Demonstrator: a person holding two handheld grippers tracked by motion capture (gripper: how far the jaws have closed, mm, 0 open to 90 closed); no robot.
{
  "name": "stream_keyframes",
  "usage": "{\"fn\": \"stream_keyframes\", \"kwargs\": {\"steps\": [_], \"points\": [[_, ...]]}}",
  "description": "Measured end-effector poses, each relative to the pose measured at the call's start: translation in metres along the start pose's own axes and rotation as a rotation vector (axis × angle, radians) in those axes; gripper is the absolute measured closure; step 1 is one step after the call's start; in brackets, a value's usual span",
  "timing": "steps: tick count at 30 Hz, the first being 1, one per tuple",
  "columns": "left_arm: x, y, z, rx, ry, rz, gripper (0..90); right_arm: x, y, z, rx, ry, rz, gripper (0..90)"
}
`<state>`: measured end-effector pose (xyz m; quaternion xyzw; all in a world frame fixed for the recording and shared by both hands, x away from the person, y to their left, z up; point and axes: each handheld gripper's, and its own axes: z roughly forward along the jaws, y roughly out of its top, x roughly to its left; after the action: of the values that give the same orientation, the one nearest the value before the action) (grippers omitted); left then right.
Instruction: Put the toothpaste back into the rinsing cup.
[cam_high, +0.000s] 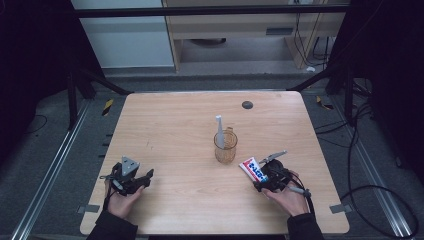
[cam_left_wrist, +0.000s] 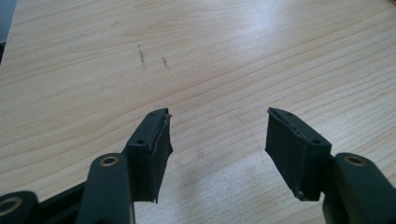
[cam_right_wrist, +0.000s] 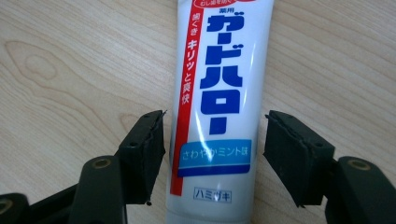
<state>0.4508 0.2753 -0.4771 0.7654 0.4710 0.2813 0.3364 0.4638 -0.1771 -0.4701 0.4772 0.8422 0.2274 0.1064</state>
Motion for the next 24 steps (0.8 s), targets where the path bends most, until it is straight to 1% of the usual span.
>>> {"fn": "stream_keyframes", "kwargs": {"steps": [8,9,13,24], "points": [[0.000,0.000,0.000,0.000,0.002,0.002,39.6,0.001,0.009,0.007,-0.001,-0.003,-0.004,38.0],[0.000,0.000,0.000,0.000,0.002,0.002,39.7,0.001,0.010,0.008,-0.005,-0.009,-0.009,38.0],[0.000,0.000,0.000,-0.002,0.002,0.001,39.7,0.000,0.016,0.011,-0.005,-0.022,-0.003,38.3],[0.000,0.000,0.000,0.000,0.002,0.001,39.8,-0.002,0.025,0.024,0.022,-0.011,-0.010,38.5]]}}
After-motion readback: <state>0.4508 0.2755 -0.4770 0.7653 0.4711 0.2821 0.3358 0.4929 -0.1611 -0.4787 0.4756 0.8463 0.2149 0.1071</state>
